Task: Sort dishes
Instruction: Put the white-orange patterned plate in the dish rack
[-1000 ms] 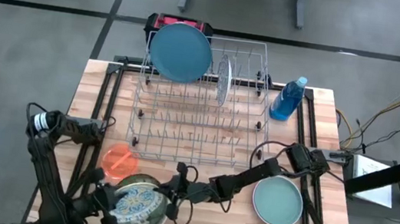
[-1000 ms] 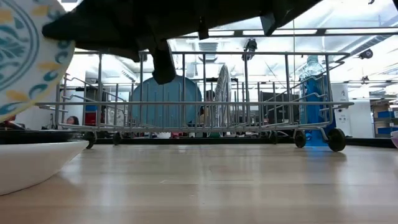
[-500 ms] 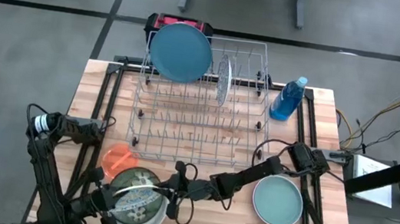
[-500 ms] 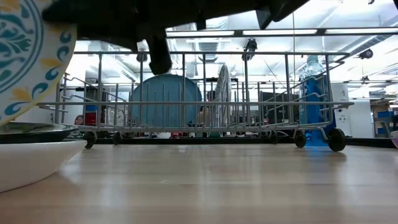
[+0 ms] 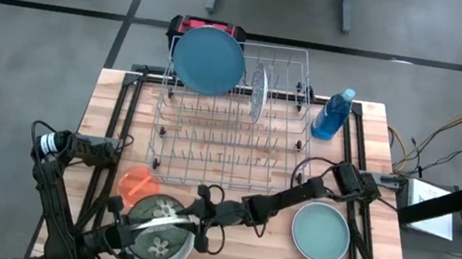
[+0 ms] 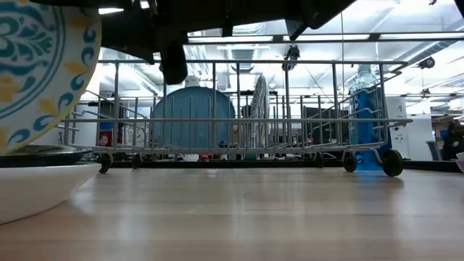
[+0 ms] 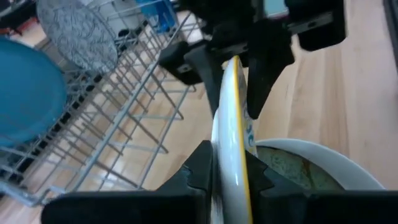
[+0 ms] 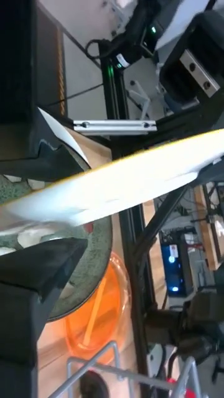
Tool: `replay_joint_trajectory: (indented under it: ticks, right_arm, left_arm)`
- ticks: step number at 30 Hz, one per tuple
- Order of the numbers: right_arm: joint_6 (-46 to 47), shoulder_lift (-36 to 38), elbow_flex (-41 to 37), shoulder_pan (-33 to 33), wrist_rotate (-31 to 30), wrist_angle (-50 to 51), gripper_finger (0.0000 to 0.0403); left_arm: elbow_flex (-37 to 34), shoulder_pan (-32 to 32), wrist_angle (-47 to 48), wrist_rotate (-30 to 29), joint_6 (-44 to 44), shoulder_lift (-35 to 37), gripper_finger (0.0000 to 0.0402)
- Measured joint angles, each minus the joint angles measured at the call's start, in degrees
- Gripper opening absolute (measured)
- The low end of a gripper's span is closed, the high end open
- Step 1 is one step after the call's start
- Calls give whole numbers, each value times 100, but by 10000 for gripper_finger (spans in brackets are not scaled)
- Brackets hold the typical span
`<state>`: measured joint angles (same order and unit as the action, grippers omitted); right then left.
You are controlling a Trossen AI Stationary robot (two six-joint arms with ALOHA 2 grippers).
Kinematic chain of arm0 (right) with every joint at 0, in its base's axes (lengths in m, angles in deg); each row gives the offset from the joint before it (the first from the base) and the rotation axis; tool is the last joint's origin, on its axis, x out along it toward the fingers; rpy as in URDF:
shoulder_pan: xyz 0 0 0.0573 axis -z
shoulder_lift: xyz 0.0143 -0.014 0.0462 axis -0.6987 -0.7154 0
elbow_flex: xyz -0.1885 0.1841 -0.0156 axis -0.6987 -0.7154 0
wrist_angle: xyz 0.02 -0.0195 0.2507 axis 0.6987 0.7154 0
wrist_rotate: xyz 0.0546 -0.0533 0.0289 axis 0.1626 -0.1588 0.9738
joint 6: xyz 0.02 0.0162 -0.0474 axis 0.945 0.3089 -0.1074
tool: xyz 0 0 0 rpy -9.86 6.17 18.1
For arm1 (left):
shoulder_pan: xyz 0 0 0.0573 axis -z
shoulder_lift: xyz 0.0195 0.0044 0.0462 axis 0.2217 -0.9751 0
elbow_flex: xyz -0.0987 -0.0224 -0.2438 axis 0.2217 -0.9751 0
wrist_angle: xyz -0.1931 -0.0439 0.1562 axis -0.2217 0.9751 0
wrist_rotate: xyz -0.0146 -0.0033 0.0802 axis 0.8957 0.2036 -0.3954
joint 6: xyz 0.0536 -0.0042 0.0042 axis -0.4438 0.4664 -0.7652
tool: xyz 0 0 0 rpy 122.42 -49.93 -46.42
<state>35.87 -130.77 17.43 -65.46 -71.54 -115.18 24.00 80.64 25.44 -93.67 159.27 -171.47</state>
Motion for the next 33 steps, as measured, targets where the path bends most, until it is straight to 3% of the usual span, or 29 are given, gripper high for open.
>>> replay_joint_trajectory:
  ticks: [11,17,24,33]
  right_arm:
    - [-583,0,0,28,121,-331,142]
    - [-1004,0,0,10,160,-333,108]
    - [-1728,0,-6,-73,-259,-452,24]
    - [-2222,42,-11,-148,-405,-454,19]
  left_arm:
    - [0,-17,-260,-358,-520,0,20]
    - [0,-22,-381,-394,-755,0,20]
    - [9,-31,-393,-509,-736,12,21]
    - [13,-23,-409,-638,-866,21,38]
